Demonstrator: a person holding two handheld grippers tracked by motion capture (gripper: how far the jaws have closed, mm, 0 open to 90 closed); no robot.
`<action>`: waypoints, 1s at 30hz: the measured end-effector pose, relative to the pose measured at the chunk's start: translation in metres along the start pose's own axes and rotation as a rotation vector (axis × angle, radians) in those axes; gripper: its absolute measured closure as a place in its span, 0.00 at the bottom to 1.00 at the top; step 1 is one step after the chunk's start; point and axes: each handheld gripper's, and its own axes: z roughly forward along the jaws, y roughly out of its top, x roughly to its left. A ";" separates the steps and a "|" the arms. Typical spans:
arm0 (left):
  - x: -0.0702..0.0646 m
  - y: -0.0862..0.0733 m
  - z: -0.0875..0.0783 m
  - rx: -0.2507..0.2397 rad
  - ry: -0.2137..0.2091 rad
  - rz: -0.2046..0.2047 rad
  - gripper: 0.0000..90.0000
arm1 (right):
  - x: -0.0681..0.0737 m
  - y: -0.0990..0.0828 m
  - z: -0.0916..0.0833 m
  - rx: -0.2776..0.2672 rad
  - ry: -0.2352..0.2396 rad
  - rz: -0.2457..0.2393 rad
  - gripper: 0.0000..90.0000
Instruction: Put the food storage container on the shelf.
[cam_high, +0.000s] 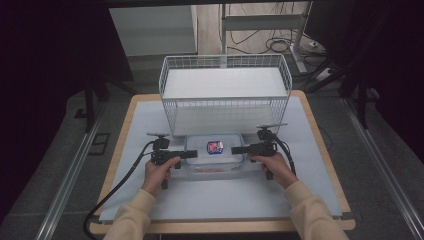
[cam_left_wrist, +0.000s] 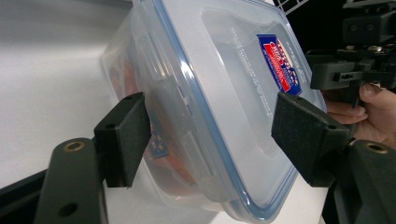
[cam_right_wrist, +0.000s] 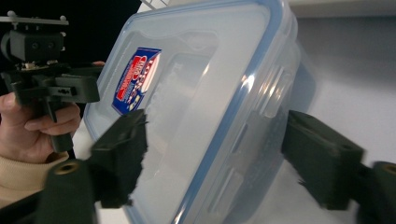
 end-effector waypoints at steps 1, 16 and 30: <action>0.000 0.000 0.000 -0.003 0.000 0.003 0.32 | 0.001 0.000 -0.002 -0.004 -0.002 -0.010 0.33; -0.015 -0.014 -0.011 -0.067 0.035 0.084 0.40 | 0.012 -0.014 -0.015 -0.057 -0.009 -0.072 0.43; -0.031 -0.037 -0.023 -0.132 0.064 0.146 0.48 | 0.029 -0.036 -0.029 -0.105 -0.029 -0.166 0.52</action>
